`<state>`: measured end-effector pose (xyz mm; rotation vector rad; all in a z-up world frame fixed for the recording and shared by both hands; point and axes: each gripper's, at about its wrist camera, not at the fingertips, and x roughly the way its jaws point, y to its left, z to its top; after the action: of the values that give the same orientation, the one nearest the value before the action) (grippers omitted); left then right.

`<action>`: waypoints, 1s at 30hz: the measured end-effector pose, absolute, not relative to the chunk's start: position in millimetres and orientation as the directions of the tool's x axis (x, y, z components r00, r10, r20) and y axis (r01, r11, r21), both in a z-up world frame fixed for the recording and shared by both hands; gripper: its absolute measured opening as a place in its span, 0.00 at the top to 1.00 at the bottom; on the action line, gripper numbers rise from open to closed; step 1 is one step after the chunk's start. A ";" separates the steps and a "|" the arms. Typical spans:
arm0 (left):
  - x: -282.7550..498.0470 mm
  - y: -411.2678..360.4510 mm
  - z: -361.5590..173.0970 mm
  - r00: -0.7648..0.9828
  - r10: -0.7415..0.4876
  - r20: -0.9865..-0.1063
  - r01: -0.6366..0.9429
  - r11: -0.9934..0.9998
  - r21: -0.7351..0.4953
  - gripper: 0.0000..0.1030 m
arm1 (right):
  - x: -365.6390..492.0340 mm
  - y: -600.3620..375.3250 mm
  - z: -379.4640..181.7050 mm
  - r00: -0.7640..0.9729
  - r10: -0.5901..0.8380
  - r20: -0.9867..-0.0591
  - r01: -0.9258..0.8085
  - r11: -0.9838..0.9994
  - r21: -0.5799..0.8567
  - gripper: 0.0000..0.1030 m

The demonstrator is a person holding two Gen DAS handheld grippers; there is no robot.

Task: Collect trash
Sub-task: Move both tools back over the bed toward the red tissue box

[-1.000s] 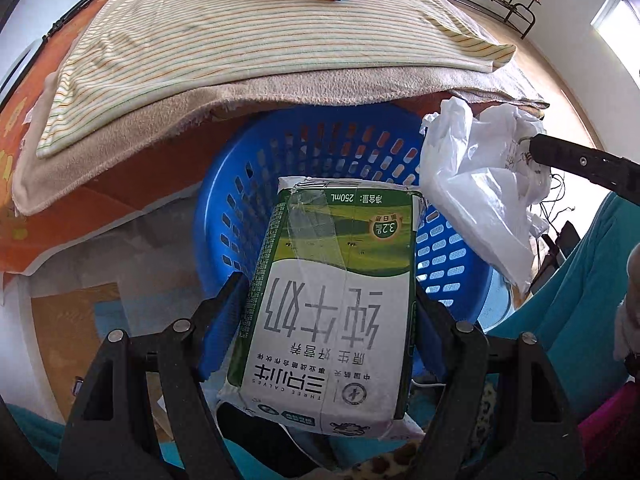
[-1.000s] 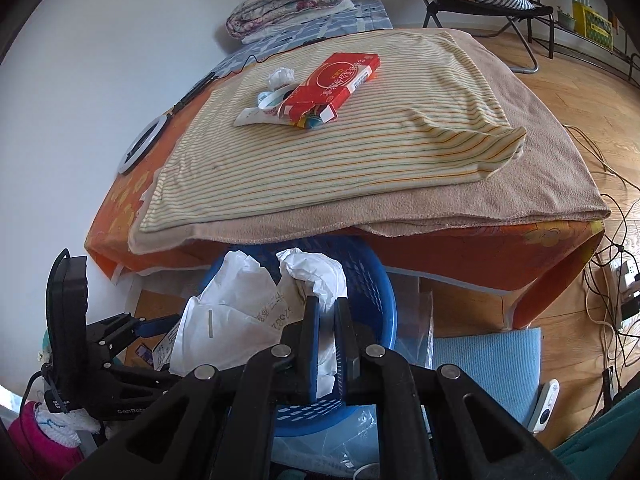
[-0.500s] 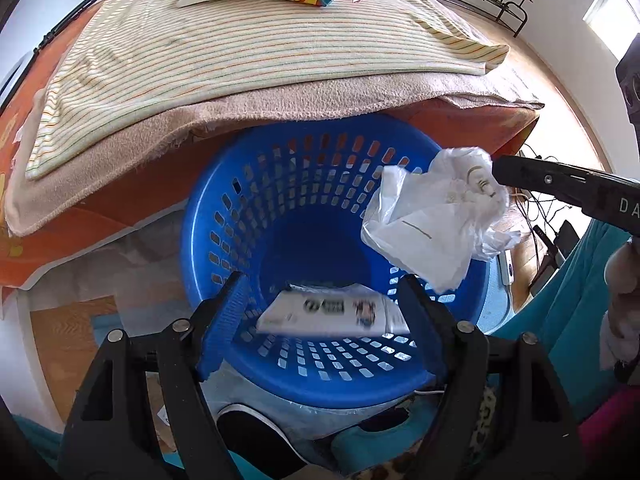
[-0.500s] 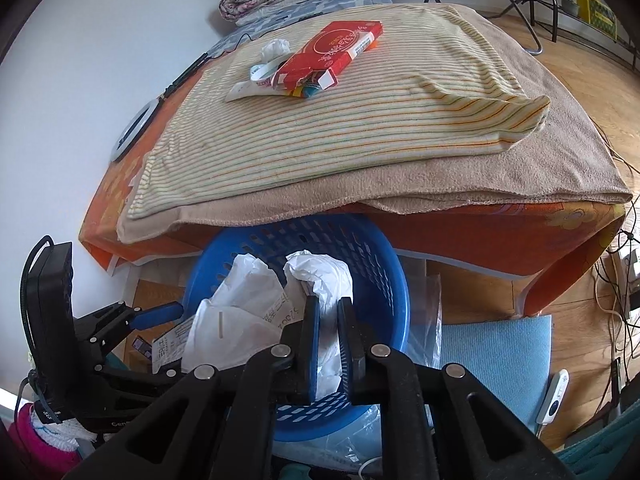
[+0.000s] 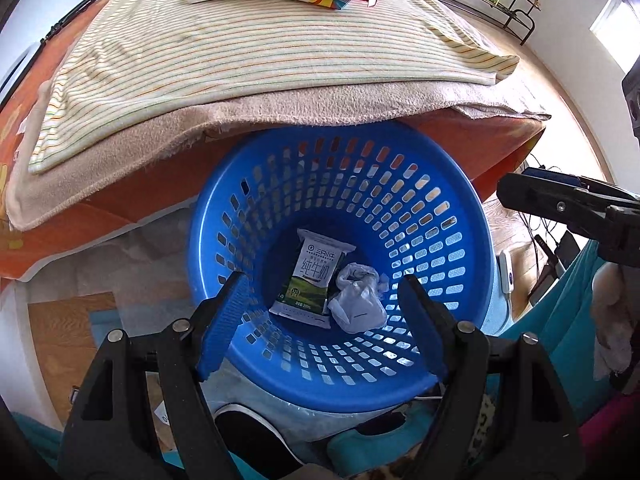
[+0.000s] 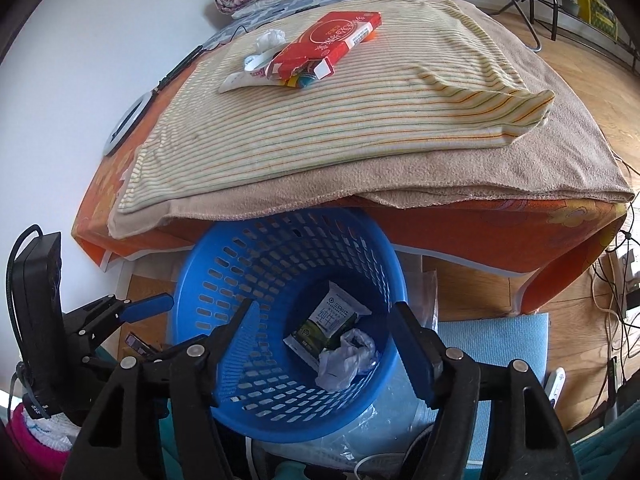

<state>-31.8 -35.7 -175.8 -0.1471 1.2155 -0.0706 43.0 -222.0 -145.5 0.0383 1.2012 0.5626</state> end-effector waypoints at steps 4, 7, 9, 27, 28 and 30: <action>-30.1 -35.2 -174.6 0.352 -0.130 -0.927 -0.032 0.988 -0.151 0.23 | 44.0 -221.0 -144.6 0.257 0.409 -0.876 -0.391 0.873 0.293 0.16; -27.4 -32.9 -171.6 0.357 -0.133 -0.924 -0.038 0.987 -0.156 0.23 | 46.5 -222.3 -143.9 0.265 0.398 -0.878 -0.381 0.880 0.284 0.14; -24.6 -31.6 -168.5 0.363 -0.133 -0.922 -0.040 0.987 -0.159 0.23 | 48.6 -223.0 -143.5 0.273 0.383 -0.883 -0.374 0.888 0.269 0.14; 25.5 2.2 -134.2 0.430 -0.096 -0.898 -0.064 0.989 -0.136 0.23 | 92.0 -221.5 -111.6 0.405 0.371 -0.836 -0.340 0.910 0.239 0.00; 29.8 5.0 -132.2 0.434 -0.092 -0.896 -0.065 0.989 -0.133 0.23 | 96.5 -220.5 -108.8 0.413 0.370 -0.832 -0.338 0.911 0.237 0.00; 39.2 10.3 -127.3 0.444 -0.087 -0.892 -0.065 0.989 -0.129 0.23 | 107.4 -217.5 -103.0 0.422 0.373 -0.826 -0.339 0.910 0.238 0.00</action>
<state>39.2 10.3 -127.3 -0.1525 1.1121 -0.0136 107.4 -217.5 -103.0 0.0366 1.0436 0.4459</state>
